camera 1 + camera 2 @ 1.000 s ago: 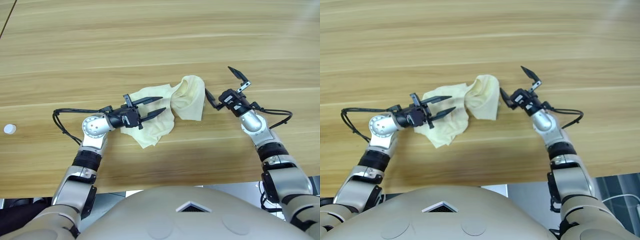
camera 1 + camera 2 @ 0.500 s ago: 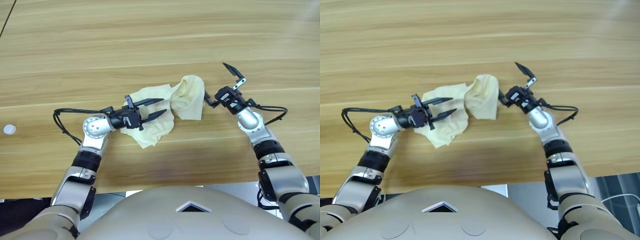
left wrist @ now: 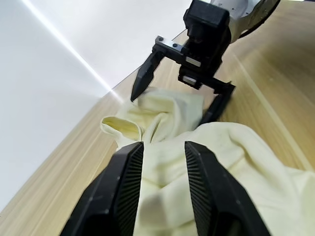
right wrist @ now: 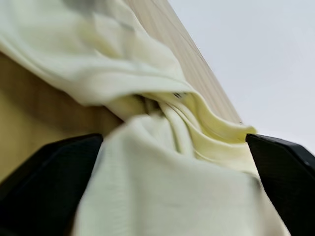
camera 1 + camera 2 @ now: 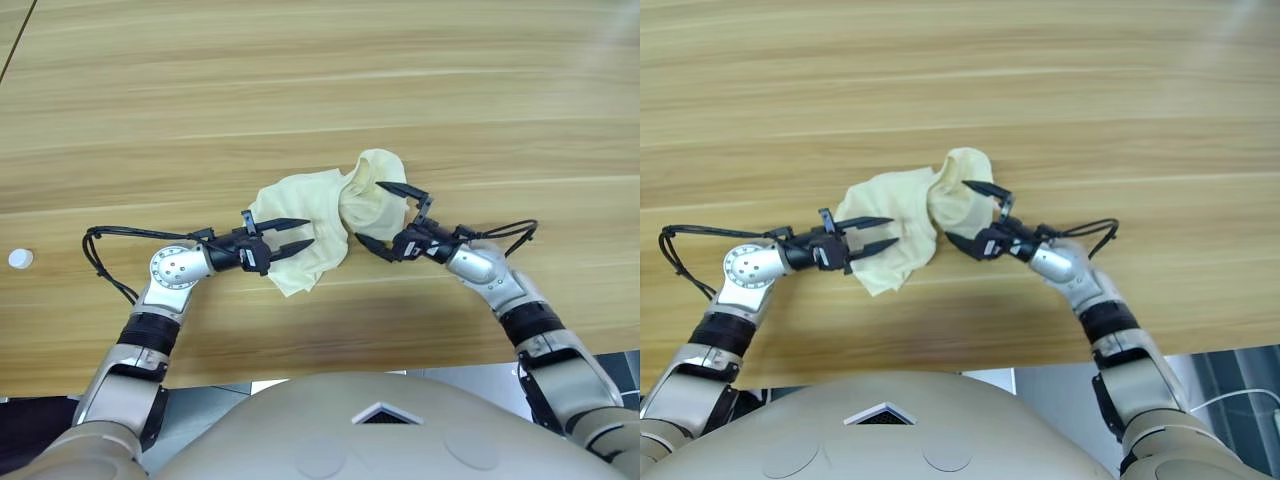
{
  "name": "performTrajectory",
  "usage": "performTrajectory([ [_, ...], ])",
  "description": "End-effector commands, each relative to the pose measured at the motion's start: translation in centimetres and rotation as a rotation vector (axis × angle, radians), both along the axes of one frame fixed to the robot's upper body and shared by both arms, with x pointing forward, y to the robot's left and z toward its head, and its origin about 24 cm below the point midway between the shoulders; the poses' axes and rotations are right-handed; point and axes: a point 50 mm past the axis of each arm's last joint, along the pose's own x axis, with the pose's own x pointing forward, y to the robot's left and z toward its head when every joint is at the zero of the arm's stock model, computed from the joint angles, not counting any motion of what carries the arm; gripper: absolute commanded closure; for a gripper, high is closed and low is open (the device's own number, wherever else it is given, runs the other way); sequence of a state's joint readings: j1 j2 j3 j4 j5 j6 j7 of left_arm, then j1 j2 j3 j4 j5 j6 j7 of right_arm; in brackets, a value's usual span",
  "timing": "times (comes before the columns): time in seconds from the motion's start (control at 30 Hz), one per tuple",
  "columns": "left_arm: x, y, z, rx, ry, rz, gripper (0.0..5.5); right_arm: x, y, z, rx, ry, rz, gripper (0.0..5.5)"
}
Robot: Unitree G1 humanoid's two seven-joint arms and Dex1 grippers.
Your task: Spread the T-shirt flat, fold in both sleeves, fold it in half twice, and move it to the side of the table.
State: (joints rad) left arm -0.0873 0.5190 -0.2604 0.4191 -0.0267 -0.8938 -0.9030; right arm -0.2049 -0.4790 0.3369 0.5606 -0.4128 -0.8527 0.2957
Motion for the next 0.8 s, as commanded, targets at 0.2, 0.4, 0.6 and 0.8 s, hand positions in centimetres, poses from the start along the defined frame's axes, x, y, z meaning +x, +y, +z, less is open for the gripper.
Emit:
performTrajectory([
  [0.2,-2.2,1.8,-3.0,0.423,0.021,-0.120,3.93,-1.1,-1.3,3.5,0.178,-0.067,0.031,0.10],
  [0.4,-4.9,4.1,-4.9,0.707,0.132,-0.283,3.93,-1.1,-0.9,3.7,0.181,-0.055,0.041,0.10],
  [0.6,-3.3,5.5,-0.3,0.769,0.073,-0.287,3.93,0.2,-2.0,2.9,0.127,-0.048,-0.067,0.10],
  [0.8,-3.7,4.6,-1.2,0.728,0.081,-0.270,3.93,2.5,-6.5,4.6,0.154,-0.110,-0.288,0.10],
])
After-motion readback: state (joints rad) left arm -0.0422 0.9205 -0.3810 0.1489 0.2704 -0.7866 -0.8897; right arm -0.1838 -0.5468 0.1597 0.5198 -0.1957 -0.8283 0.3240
